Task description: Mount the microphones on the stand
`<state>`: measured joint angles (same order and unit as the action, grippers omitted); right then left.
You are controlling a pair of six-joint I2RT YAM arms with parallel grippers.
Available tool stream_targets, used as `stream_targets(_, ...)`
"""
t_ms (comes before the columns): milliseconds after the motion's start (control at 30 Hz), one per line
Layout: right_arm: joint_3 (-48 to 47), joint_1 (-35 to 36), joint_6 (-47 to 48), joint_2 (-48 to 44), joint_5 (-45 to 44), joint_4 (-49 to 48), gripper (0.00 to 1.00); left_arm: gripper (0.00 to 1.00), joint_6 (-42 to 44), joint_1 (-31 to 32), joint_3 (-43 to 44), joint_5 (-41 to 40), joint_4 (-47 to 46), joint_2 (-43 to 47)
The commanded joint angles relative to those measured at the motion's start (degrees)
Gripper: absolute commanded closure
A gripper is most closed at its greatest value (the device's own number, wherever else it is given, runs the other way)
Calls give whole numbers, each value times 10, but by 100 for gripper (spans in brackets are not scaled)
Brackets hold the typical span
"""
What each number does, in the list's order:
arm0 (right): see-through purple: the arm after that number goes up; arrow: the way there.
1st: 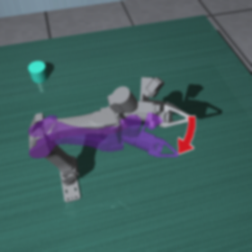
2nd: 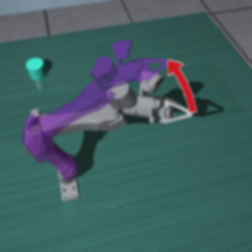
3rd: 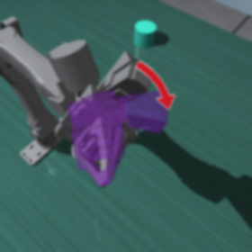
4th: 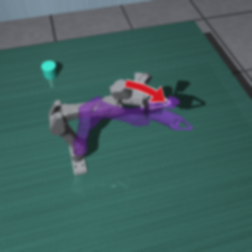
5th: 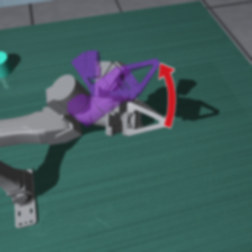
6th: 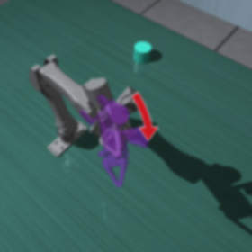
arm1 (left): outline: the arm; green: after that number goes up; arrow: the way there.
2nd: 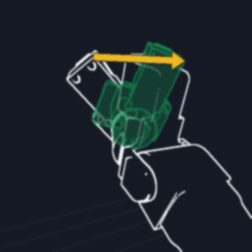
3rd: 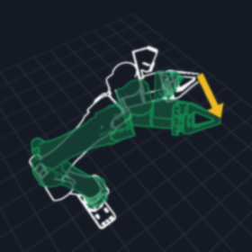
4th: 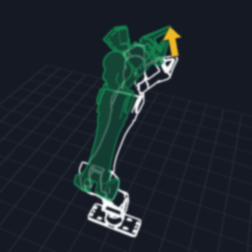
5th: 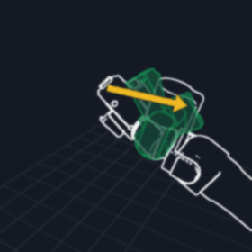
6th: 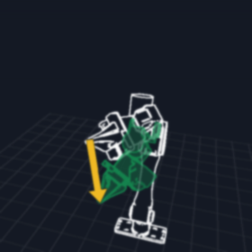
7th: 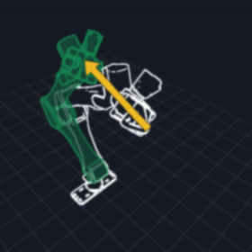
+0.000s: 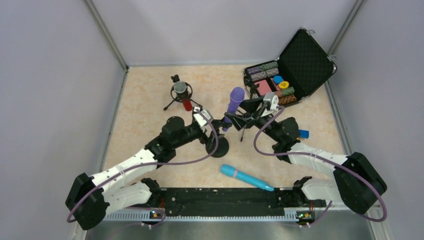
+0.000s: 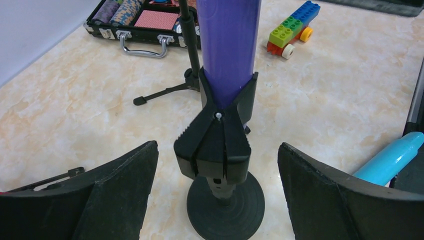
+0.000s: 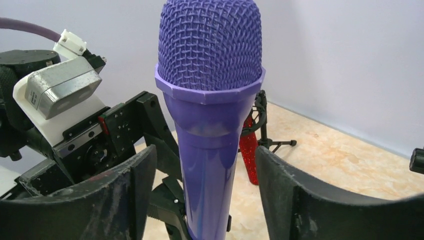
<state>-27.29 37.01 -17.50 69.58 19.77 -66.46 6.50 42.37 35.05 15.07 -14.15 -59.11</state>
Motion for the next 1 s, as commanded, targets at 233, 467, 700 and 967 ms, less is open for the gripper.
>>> stream_targets(233, -4, 6, -6, -17, 7, -20, 9, 7, -36, -6, -109, 32, -100, 71)
stream_targets(467, -7, 6, -21, -32, -5, 5, 4, 8, -38, -6, -170, 5, -240, 51)
stream_targets(700, -4, 6, -17, -66, -28, 53, 2, 9, -29, -10, -148, 4, -318, -23)
stream_targets(967, 11, 6, -13, -88, -35, 60, 2, 16, -34, -23, -120, 34, -361, -81)
